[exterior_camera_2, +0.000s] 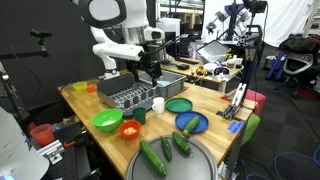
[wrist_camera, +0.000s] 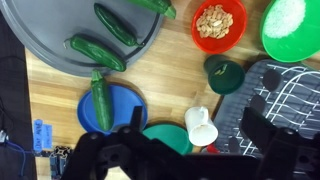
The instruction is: Pick up the green cup and put it at the edge of the table
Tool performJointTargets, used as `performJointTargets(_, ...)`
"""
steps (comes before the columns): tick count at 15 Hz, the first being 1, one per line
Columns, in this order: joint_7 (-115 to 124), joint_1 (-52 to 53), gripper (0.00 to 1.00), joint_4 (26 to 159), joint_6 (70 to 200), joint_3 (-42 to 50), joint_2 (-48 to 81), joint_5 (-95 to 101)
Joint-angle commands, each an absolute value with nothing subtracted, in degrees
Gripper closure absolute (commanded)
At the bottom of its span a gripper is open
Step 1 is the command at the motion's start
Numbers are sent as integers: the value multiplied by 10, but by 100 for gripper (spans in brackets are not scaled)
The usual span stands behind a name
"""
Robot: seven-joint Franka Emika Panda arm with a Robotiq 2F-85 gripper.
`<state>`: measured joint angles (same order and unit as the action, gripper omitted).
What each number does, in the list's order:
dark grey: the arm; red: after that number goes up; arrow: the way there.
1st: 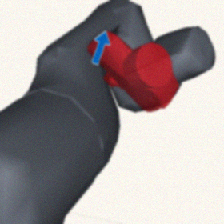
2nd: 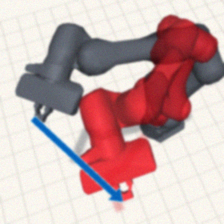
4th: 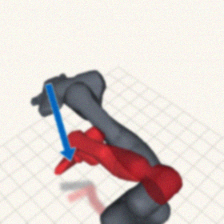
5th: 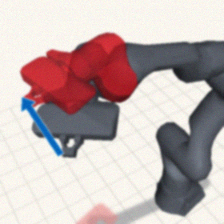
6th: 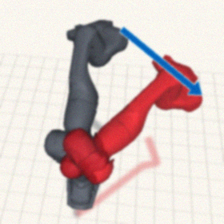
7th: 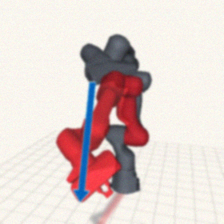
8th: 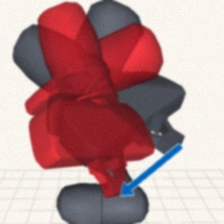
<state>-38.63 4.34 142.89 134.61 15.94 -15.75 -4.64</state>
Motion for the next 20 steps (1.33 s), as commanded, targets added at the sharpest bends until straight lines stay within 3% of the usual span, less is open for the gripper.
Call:
performJointTargets(1, -391, 24, 0, 1428, 1344, 140, -158, -53)
performJointTargets(11, -443, 48, 0, 1412, 1360, 131, -119, -101)
performJointTargets(20, -615, 34, 0, 1348, 1395, 59, 61, -240)
